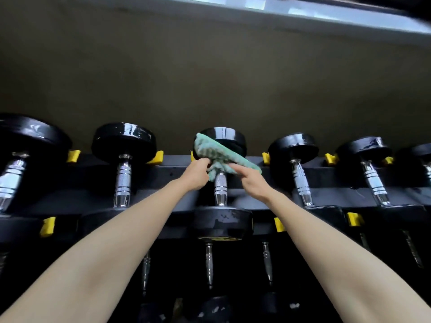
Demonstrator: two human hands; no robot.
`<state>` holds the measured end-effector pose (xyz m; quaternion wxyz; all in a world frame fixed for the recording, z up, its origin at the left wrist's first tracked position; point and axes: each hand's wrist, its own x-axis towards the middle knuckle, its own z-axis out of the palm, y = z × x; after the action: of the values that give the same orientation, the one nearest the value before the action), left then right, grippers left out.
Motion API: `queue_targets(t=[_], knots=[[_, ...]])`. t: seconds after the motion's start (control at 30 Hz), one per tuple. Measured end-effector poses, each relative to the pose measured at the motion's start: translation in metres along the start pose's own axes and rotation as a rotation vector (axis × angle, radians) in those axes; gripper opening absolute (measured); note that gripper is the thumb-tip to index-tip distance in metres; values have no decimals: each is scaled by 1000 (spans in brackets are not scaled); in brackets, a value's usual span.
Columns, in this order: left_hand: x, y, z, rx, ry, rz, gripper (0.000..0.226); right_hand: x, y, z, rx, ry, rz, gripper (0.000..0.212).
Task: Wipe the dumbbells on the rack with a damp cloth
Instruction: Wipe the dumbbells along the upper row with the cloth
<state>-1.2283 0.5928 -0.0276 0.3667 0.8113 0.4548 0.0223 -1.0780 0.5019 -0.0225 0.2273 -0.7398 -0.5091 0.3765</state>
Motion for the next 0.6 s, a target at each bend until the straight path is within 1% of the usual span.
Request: queue_targets(t=[0.07,0.17,0.23,0.3,0.43,0.5,0.57,0.6], knots=[[0,2,0,5,-24,-25,16,3,3,7,186,-5,123,70],[-9,2,-1,65,-79,-33,35,0,9,18,345,-40,166,75],[-20,3,-2,93,-127,10,41,-13,0,13,403,-77,191,76],[-31,5,-4,109,-192,40,44,-23,-3,6,383,-127,201,70],[-54,11,-12,180,-388,50,42,-52,-5,-4,262,-288,209,58],[-62,14,-17,201,-417,49,41,-64,-8,-5,211,-308,178,56],[-72,20,-23,228,-403,56,41,-72,-14,-8,195,-283,148,53],[-75,23,-26,226,-387,72,42,-75,-17,-11,209,-282,134,47]])
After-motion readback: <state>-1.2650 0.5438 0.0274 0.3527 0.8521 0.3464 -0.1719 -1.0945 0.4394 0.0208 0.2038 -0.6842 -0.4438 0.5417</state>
